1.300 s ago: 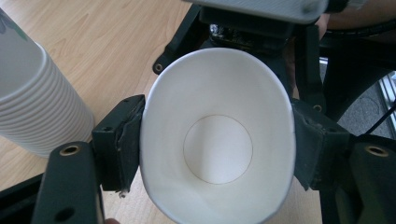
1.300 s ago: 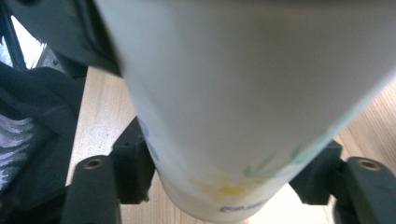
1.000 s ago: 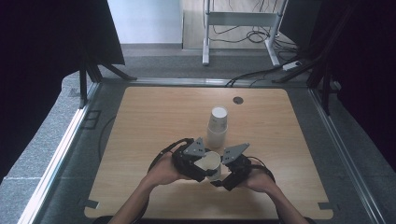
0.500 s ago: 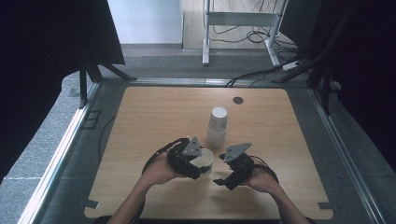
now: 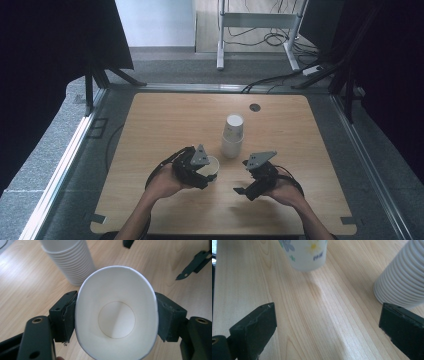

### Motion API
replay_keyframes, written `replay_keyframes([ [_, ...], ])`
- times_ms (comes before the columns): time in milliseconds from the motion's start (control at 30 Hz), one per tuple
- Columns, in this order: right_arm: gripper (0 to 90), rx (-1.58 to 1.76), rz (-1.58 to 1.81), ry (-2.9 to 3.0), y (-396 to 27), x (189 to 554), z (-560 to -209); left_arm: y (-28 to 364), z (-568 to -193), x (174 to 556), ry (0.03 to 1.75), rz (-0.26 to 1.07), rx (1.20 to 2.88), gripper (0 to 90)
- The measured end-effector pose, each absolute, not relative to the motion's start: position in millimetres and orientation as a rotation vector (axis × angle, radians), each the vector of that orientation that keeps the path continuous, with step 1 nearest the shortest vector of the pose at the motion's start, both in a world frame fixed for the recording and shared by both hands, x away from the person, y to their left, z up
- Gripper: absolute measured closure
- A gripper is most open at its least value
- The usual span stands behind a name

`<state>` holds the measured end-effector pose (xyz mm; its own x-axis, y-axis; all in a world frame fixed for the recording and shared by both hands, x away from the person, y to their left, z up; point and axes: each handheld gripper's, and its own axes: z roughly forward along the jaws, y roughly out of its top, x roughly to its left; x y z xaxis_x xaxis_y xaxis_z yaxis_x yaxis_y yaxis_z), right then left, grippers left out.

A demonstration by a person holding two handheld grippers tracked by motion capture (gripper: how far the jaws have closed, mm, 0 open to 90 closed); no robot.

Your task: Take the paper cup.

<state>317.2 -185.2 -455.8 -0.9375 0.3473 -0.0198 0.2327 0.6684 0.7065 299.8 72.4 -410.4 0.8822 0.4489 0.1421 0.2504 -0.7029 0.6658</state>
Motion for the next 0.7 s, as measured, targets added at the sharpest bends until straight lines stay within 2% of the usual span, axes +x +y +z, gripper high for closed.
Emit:
replay_keyframes([
  [700,2.7,0.587,1.089,2.643,-207,323,-451,104,-413,313,0.704,0.508,2.377,27.5],
])
